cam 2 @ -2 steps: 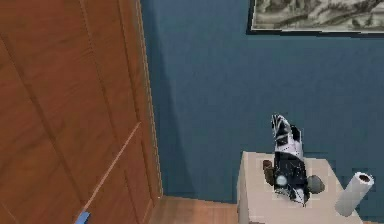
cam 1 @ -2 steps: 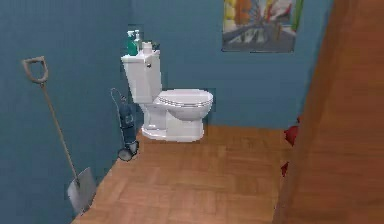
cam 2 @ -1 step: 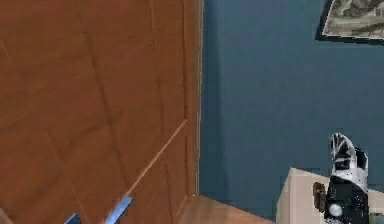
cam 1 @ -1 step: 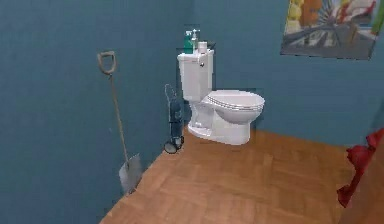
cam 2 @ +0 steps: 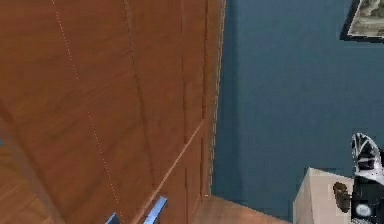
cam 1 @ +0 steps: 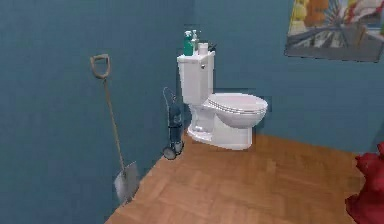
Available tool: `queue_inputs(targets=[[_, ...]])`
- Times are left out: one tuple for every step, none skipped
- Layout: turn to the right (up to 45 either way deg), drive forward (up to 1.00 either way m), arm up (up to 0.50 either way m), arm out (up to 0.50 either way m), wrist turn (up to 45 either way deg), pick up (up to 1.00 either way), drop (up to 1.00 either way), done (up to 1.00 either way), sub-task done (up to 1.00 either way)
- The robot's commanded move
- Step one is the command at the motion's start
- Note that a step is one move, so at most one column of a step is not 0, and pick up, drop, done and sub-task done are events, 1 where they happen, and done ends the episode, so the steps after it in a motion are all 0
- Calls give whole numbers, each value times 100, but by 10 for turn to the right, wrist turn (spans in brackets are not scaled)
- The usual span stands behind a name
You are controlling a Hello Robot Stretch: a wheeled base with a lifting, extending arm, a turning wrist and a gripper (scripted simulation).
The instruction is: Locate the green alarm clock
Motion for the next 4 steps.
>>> queue_inputs(targets=[[-210,0,0,0,0,0,0,0,0],[0,40,0,0,0,0,0,0,0],[330,0,0,0,0,0,0,0,0],[0,15,0,0,0,0,0,0,0]])
